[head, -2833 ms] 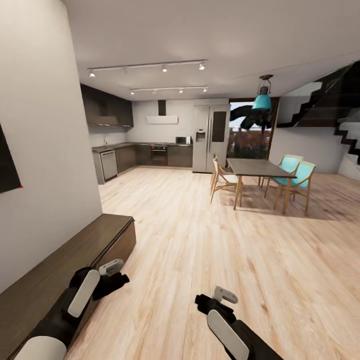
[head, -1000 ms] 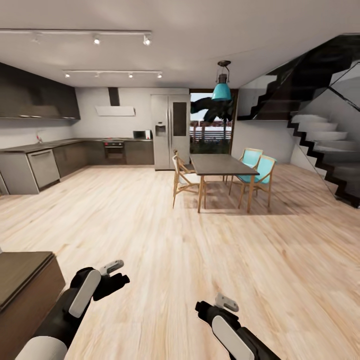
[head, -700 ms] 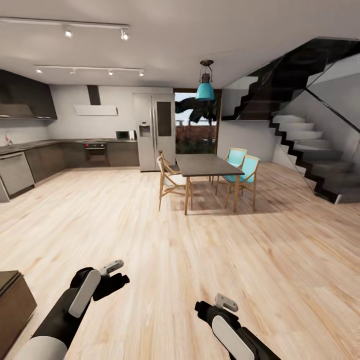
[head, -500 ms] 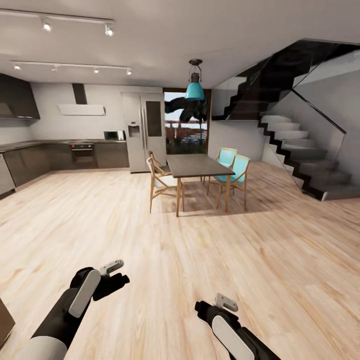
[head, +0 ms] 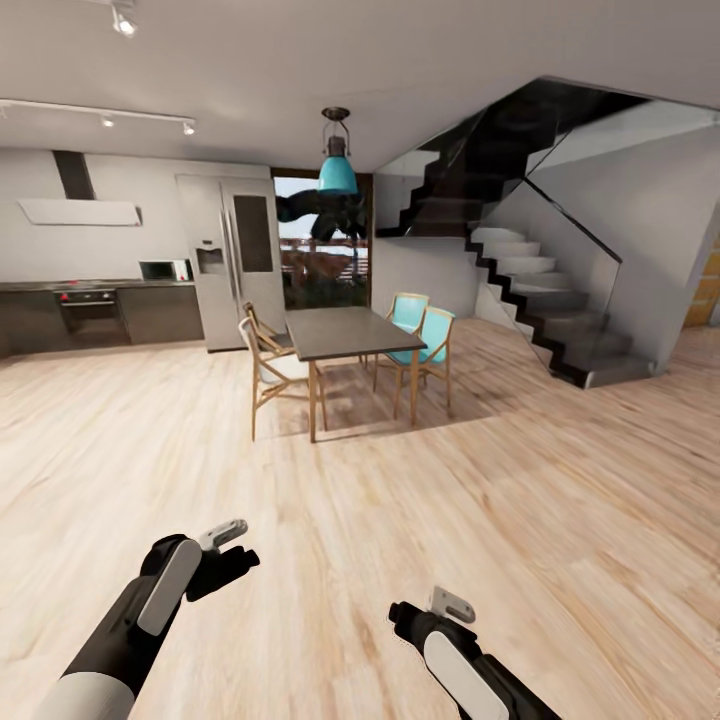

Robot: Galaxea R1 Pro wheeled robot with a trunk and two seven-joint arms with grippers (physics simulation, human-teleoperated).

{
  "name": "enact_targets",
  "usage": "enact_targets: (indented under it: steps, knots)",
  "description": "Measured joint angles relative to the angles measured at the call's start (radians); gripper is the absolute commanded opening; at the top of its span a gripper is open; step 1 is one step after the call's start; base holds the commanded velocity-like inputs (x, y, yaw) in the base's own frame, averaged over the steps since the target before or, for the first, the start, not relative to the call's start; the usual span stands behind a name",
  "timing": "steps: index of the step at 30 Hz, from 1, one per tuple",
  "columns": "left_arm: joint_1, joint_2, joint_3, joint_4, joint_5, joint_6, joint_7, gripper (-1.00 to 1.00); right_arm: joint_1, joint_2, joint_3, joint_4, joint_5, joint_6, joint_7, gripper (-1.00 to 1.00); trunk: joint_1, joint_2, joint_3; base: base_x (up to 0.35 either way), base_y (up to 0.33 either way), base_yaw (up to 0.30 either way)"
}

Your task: Place each of the two pumpkins and all three candles from the living room inside a cabinet in the living room (use any cabinet), then make sure every cabinet is closed, and position the cauldron so it is next to a table in the living room.

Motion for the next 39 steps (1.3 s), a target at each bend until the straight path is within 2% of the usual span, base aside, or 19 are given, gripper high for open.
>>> enact_targets:
  steps: [21, 33, 39]
  knots:
    - [0.0, -0.001, 0.0, 0.0, 0.002, -0.001, 0.0, 1.0, 0.0, -0.001, 0.002, 0.0, 0.001, 0.0, 0.0, 1.0, 0.0, 0.0, -0.019, 0.338, -0.047, -0.25]
    - [0.0, -0.001, -0.002, 0.0, 0.002, -0.001, 0.0, 1.0, 0.0, -0.001, 0.003, 0.0, 0.0, 0.0, -0.001, 1.0, 0.0, 0.0, -0.037, 0.343, -0.001, -0.076]
    - [0.0, -0.001, -0.022, 0.0, 0.001, -0.001, 0.0, 1.0, 0.0, 0.0, 0.002, 0.0, 0.0, -0.004, -0.005, 1.0, 0.0, 0.0, -0.04, 0.343, 0.0, -0.055]
